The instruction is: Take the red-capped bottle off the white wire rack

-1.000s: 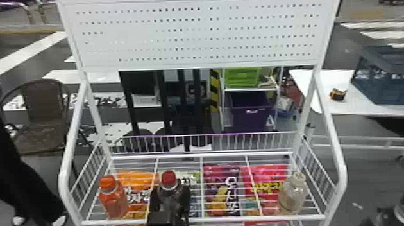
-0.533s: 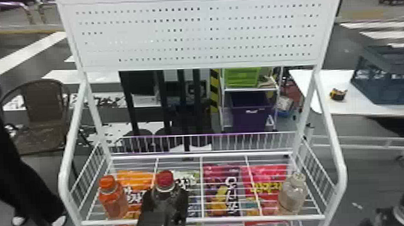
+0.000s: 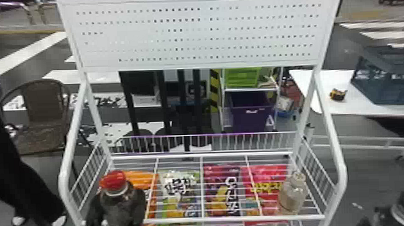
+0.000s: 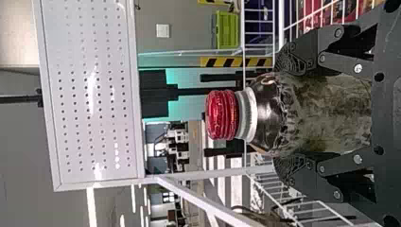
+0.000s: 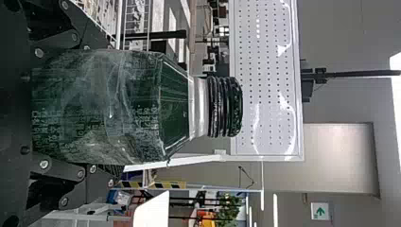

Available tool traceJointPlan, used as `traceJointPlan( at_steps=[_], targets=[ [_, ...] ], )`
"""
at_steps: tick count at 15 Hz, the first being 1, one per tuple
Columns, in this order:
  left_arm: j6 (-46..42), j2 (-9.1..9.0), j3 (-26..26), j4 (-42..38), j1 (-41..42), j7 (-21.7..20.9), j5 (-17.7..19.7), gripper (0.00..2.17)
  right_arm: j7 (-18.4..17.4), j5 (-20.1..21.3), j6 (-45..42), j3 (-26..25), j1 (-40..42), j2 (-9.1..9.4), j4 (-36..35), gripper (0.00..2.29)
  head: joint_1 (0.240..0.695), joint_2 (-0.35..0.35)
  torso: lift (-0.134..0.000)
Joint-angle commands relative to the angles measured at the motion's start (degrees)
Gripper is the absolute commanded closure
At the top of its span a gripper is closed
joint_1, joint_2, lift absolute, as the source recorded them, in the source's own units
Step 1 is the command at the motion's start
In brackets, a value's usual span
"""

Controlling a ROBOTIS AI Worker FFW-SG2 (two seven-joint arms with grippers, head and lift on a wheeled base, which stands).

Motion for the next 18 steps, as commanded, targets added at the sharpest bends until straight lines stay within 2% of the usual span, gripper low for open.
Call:
traceJointPlan(
  at_steps=[1,3,7,18],
  targets=[
    [-1.2,-0.04,5.4,-1.5,2.6,-2.0,1.5,1.84,0.0,0.0,0.3,0.0,-0.1,0.05,-0.1,1.22,0.499,0.0,0.0],
    [-1.9,-0.04,8.0,-2.0,3.1,-3.3,2.6,1.84,0.0,0.0,0.5,0.0,-0.1,0.05,-0.1,1.22,0.499,0.0,0.0],
    [-1.9,-0.12,9.8,-2.4,2.9,-4.7,3.6,1.84,0.0,0.4,0.7,0.6,-0.4,0.05,0.0,1.22,0.499,0.0,0.0],
    [-1.7,-0.3,10.6,-4.1,3.3,-5.0,4.0,1.84,0.0,0.3,0.8,0.7,-0.5,0.05,-0.1,1.22,0.499,0.0,0.0]
  ],
)
